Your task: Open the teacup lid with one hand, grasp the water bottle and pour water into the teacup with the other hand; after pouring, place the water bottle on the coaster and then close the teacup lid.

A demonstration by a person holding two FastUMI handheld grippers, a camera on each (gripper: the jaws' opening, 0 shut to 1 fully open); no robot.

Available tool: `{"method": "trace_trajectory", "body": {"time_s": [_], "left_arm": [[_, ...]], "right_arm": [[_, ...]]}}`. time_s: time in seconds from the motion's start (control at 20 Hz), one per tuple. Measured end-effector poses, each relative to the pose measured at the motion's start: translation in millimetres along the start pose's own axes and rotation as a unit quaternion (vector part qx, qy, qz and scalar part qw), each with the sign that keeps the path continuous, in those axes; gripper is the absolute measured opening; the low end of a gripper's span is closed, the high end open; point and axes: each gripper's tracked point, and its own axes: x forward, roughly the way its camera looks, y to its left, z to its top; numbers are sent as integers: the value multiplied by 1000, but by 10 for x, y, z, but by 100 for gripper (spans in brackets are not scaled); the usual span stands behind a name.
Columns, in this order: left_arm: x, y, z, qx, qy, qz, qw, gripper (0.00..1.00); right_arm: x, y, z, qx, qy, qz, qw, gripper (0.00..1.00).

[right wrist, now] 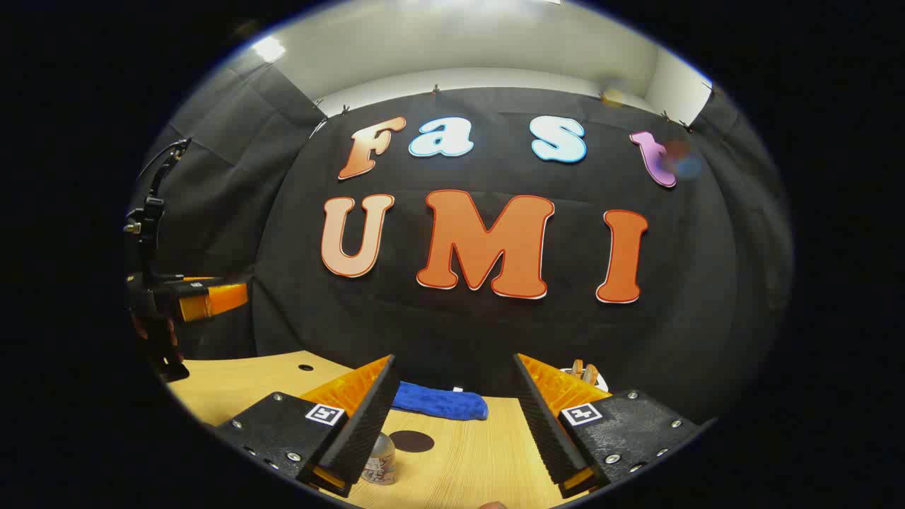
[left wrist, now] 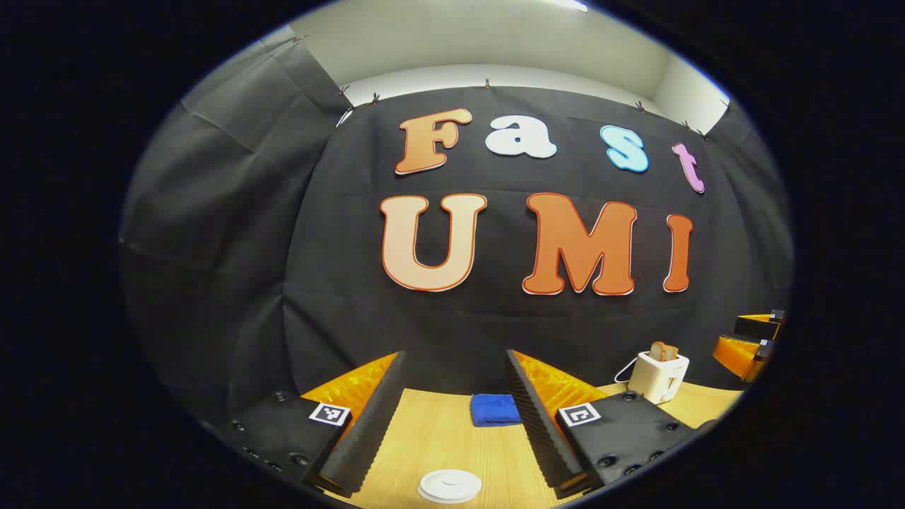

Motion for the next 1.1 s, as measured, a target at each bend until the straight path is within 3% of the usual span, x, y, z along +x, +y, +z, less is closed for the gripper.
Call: {"method": "trace_trajectory", "body": {"time_s": [0.35,0.6,1.1], "left_arm": [[80,-63,149,10,5,-16,1000,93],[101,-54,306,16,-4,-12,1000,93],[119,-203,258,21,-4,-41,999,91]], "right_arm": [[76,140,265,8,-16,22,1000,95],[81,130,290,6,-14,22,1000,95],[69,124,264,7,-8,24,1000,95]]}}
